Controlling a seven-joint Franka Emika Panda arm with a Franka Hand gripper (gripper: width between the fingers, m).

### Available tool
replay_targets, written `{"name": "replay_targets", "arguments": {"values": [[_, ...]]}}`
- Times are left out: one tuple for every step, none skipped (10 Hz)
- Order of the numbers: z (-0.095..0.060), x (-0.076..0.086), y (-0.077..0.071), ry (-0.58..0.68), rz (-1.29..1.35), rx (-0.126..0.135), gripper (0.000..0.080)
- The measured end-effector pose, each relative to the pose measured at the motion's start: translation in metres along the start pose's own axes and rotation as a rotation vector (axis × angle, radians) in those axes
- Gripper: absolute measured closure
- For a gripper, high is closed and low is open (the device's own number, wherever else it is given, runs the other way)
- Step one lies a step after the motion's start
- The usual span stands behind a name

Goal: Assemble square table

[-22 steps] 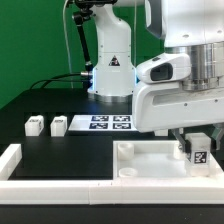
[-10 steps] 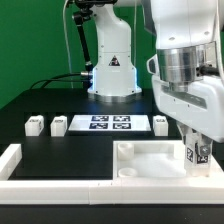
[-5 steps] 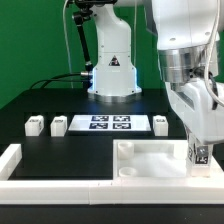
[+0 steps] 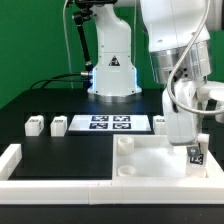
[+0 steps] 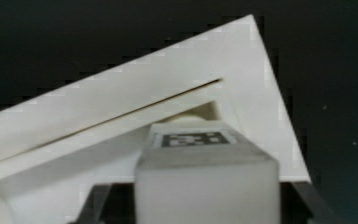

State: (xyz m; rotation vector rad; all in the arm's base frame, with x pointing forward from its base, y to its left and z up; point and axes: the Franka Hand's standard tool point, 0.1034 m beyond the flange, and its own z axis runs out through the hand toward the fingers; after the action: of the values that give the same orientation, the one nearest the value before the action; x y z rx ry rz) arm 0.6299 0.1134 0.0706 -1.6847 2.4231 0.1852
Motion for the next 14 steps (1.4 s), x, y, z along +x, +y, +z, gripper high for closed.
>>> {"name": "replay_targets", "arguments": {"values": [[0.000,-0.001,0.000,0.002,0.045,0.006,0.0508],[0.000,0.000,0.000,0.008,0.078,0.009,0.0508],[-0.001,0.001,-0.001,0.012,0.074,0.010,0.0508],[0.001,0.001,0.001,0.013,0.069,0.008,0.0370],[0.001,0.001,0.001,0.013,0.068,0.007,0.0239],[0.002,0.001,0.001,0.014,0.067,0.007,0.0239],[0.002,0.000,0.001,0.013,0.064,0.007,0.0168],[0.000,-0.005,0.004,0.011,0.042,0.007,0.0155],[-0.005,-0.011,0.006,0.006,0.020,0.011,0.0155],[-0.016,-0.015,0.008,-0.003,0.000,0.021,0.0150],[-0.026,-0.015,0.012,-0.015,-0.009,0.040,0.0150],[-0.027,-0.013,0.015,-0.015,-0.009,0.039,0.0150],[-0.026,-0.013,0.015,-0.014,-0.010,0.038,0.0150],[-0.025,-0.013,0.015,-0.014,-0.011,0.038,0.0150]]}}
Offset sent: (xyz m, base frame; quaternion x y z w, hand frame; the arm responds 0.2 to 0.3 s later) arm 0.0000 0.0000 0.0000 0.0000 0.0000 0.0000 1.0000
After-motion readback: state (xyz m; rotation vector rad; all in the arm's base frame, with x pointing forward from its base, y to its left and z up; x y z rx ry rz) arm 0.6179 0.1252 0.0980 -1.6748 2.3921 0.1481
